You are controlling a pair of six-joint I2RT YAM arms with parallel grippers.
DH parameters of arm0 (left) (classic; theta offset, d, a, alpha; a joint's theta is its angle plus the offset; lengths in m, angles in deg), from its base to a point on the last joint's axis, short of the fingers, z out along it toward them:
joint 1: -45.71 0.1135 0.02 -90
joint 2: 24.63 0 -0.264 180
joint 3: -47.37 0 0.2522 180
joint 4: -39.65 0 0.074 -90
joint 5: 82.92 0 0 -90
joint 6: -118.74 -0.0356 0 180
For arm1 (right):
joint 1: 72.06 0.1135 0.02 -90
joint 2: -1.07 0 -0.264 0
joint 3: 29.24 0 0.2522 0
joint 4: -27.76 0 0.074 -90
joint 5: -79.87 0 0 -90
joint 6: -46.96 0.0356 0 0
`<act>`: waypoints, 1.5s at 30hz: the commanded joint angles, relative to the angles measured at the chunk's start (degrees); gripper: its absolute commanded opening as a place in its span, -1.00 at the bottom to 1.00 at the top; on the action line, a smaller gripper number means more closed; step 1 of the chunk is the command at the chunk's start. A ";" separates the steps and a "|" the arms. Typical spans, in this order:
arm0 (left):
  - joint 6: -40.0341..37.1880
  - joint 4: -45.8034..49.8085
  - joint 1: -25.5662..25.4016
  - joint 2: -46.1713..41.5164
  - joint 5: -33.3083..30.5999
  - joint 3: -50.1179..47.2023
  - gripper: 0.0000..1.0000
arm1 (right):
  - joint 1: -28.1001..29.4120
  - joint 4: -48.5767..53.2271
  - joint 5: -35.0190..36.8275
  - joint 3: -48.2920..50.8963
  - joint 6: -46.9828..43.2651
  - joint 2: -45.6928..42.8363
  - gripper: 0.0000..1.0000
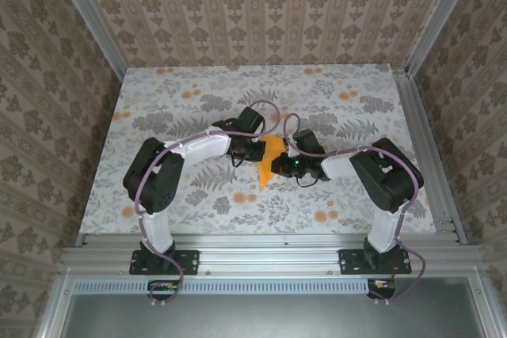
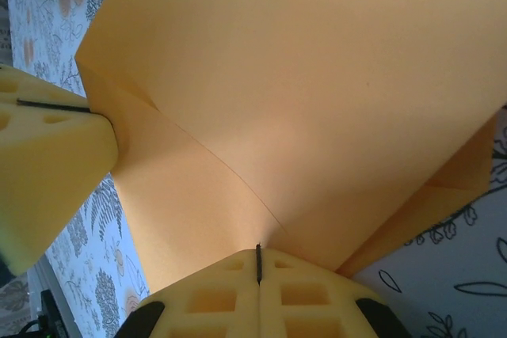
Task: Fold a paper plane with a square sheet of paper (pick it up from the middle)
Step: Fold the wing for the fifth time at the center of the table.
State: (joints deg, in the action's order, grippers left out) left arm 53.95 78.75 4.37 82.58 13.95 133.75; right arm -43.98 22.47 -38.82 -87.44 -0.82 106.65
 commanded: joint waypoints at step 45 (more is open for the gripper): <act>5.49 -10.33 -0.36 5.74 15.67 0.62 -0.83 | -3.20 -1.61 1.12 6.04 -0.66 -1.19 -0.89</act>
State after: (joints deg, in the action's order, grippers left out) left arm 58.76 69.13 3.85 87.20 27.40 135.26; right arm -45.99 16.76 -40.81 -83.42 -0.67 105.82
